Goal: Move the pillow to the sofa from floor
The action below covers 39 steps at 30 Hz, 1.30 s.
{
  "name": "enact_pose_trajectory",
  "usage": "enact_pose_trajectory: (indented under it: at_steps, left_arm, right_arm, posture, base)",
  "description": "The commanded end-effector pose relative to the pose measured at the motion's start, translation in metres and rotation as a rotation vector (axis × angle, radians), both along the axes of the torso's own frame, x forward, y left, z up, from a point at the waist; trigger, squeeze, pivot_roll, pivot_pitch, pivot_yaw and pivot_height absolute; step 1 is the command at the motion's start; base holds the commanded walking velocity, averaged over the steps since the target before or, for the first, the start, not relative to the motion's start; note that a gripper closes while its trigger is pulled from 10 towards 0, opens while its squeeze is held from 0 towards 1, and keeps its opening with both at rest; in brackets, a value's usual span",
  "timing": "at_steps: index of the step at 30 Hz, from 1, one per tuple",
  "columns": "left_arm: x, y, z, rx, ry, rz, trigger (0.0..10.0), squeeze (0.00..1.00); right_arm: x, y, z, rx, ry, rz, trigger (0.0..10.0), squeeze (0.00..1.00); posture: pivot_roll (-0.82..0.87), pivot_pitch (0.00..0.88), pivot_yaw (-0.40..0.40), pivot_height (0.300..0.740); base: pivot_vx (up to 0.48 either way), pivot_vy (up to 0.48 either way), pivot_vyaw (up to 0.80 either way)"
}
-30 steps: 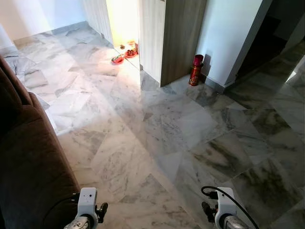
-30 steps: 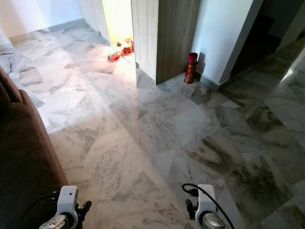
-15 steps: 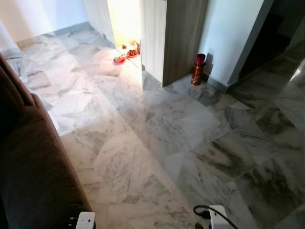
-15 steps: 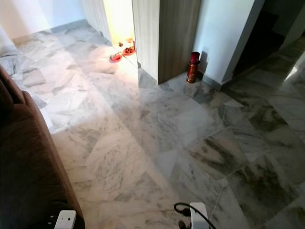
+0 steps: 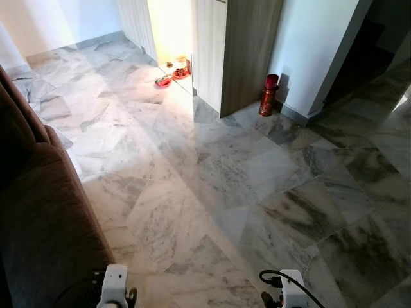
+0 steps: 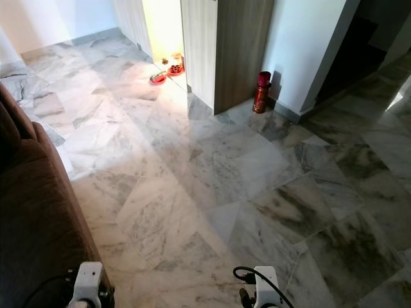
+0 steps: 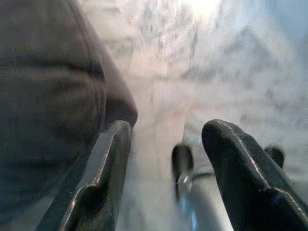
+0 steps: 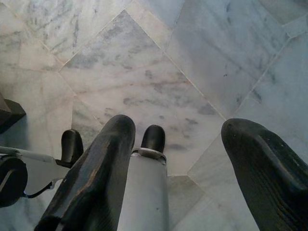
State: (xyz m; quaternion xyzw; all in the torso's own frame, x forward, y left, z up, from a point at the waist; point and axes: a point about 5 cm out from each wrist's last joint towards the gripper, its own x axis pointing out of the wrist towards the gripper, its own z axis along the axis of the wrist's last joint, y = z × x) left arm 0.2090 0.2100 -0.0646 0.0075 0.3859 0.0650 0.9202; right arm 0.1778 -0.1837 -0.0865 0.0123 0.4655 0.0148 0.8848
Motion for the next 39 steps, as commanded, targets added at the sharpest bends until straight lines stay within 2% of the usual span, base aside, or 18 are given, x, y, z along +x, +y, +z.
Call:
enact_pose_trajectory:
  at_steps: [1,6,8,10,13,17,22,29,33,36,39]
  left_arm:
    - [-0.002,0.001,-0.001,-0.038,0.007,0.046,10.0,0.00]
    - [0.006,-0.008,0.002,-0.102,-0.026,0.069,10.0,0.00]
    - [0.009,-0.013,0.003,-0.125,-0.031,0.067,10.0,0.00]
    - [0.010,-0.015,0.003,-0.128,-0.030,0.066,10.0,0.00]
    - [0.013,-0.020,0.004,-0.136,-0.034,0.052,10.0,0.00]
    - [0.014,-0.021,0.004,-0.140,-0.035,0.058,10.0,0.00]
    - [0.010,-0.020,0.002,-0.113,-0.022,0.048,10.0,0.00]
    - [0.004,-0.024,-0.003,-0.107,0.004,0.038,10.0,0.00]
    - [0.002,-0.032,-0.005,-0.103,0.021,0.016,10.0,0.00]
    - [0.004,-0.040,-0.004,-0.095,0.030,-0.010,10.0,0.00]
    - [0.007,-0.053,-0.004,-0.094,0.032,-0.031,10.0,0.00]
  right_arm:
    - [0.002,-0.003,0.002,-0.009,-0.015,-0.004,10.0,0.00]
    - [0.010,-0.010,0.007,-0.021,-0.048,-0.013,10.0,0.00]
    - [0.018,-0.012,0.011,-0.028,-0.075,-0.020,10.0,0.00]
    - [0.020,-0.013,0.012,-0.032,-0.083,-0.026,10.0,0.00]
    - [0.033,-0.015,0.020,-0.042,-0.119,-0.042,10.0,0.00]
    - [0.037,-0.012,0.021,-0.037,-0.126,-0.033,10.0,0.00]
    - [0.031,-0.003,0.017,-0.023,-0.111,-0.028,10.0,0.00]
    - [0.022,0.000,0.011,-0.015,-0.087,-0.062,10.0,0.00]
    - [0.017,-0.002,0.009,-0.029,-0.069,-0.062,10.0,0.00]
    - [0.012,-0.011,0.008,-0.053,-0.077,-0.045,10.0,0.00]
    - [0.007,-0.016,0.007,-0.071,-0.084,-0.040,10.0,0.00]
  posture:
    - [0.06,0.097,-0.005,0.740]
    - [0.07,0.085,-0.019,0.740]
    - [0.06,0.078,-0.024,0.740]
    - [0.06,0.077,-0.026,0.740]
    - [0.07,0.069,-0.032,0.740]
    - [0.08,0.073,-0.036,0.740]
    - [0.09,0.083,-0.029,0.740]
    - [0.08,0.101,-0.011,0.740]
    - [0.08,0.104,-0.005,0.740]
    - [0.09,0.105,-0.003,0.740]
    - [0.09,0.104,0.000,0.740]
  base:
    - [0.000,0.000,0.00]
    - [0.000,0.000,0.00]
    - [0.000,0.000,0.00]
    - [0.000,0.000,0.00]
    - [0.000,0.000,0.00]
    - [0.000,0.000,0.00]
    - [0.000,0.000,0.00]
    - [0.000,0.000,0.00]
    - [0.000,0.000,0.00]
    - [0.000,0.000,0.00]
    - [0.000,0.000,0.80]
